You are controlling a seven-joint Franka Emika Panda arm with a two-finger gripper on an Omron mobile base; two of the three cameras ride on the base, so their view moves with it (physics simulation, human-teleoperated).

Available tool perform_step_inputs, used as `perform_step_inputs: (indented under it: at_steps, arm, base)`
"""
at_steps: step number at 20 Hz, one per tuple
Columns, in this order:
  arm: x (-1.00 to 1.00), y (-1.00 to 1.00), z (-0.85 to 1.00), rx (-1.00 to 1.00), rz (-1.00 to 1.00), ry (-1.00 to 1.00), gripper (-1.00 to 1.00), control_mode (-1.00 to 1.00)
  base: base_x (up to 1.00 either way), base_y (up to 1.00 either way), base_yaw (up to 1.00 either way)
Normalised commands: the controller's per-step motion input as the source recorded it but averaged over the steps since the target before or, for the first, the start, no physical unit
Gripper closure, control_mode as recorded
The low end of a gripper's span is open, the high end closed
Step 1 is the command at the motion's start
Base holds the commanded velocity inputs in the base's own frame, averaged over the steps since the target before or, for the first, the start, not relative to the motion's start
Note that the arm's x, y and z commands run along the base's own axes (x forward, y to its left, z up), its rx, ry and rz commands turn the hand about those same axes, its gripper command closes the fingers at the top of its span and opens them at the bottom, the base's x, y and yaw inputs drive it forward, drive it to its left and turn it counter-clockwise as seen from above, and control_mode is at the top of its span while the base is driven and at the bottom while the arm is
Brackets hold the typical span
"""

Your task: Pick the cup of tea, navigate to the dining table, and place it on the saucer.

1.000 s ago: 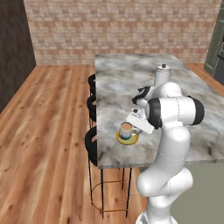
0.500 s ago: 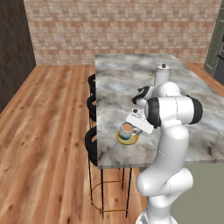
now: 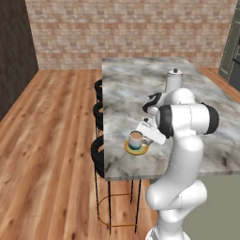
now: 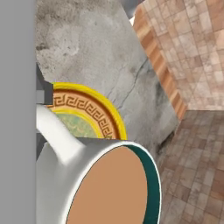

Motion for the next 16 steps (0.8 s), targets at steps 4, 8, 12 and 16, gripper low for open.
perform_step_inputs:
  at_steps: [4, 8, 12, 16]
  arm:
    - [-0.28, 0.00, 0.00, 0.00, 0.00, 0.03, 1.00, -1.00]
    - [-0.15, 0.00, 0.00, 0.00, 0.00, 0.04, 1.00, -1.00]
    - [0.00, 0.00, 0.01, 0.00, 0.00, 0.05, 1.00, -1.00]
    - [0.04, 0.00, 0.12, 0.00, 0.00, 0.04, -1.00, -1.00]
  base:
    - [0.00, 0.00, 0.00]
    - [0.00, 0.00, 0.00]
    - [0.00, 0.00, 0.00]
    - [0.00, 0.00, 0.00]
